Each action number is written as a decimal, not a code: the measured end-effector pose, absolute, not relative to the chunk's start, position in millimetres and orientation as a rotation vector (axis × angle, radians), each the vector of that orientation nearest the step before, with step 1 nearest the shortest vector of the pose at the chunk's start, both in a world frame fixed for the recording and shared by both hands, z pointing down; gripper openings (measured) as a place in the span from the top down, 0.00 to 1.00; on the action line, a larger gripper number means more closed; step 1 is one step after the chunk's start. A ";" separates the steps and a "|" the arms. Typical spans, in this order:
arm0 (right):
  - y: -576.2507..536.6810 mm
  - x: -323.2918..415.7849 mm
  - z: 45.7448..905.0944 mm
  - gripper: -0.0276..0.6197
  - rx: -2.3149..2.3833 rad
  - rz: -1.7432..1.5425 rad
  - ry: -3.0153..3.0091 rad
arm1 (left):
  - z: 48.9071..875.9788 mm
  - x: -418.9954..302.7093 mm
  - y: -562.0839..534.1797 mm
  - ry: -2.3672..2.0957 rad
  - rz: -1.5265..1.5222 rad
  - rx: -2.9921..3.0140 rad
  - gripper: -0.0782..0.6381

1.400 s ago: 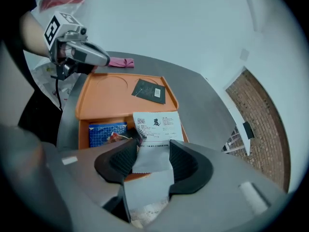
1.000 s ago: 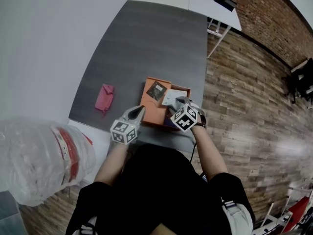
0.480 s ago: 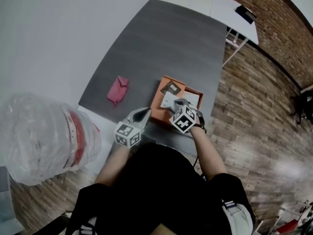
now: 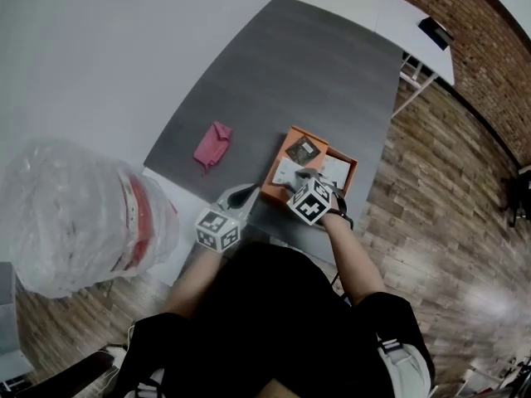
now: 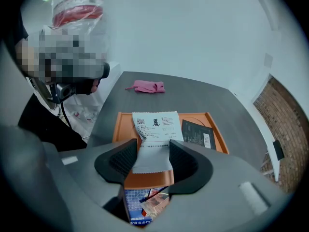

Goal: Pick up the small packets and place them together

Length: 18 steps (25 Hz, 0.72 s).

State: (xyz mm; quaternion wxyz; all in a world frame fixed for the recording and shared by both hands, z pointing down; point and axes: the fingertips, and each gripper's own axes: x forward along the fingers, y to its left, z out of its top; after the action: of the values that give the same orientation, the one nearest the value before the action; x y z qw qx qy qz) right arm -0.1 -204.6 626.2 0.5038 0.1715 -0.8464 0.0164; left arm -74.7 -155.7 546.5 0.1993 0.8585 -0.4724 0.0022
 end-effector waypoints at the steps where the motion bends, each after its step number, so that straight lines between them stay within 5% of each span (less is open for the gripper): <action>1: -203.2 -1.7 627.6 0.63 0.407 0.040 -2.043 | 547.2 -75.8 -154.3 -1.322 0.009 2.397 0.89; 18: -201.5 -4.3 619.9 0.60 0.435 0.080 -2.111 | 548.3 -73.5 -154.3 -1.290 0.021 2.413 0.89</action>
State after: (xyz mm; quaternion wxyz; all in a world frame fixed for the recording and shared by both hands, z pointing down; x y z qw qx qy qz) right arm -4.3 -201.5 619.9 0.4725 0.1778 -0.8626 0.0328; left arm -73.5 -154.3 548.3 0.2013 0.8638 -0.4618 0.0075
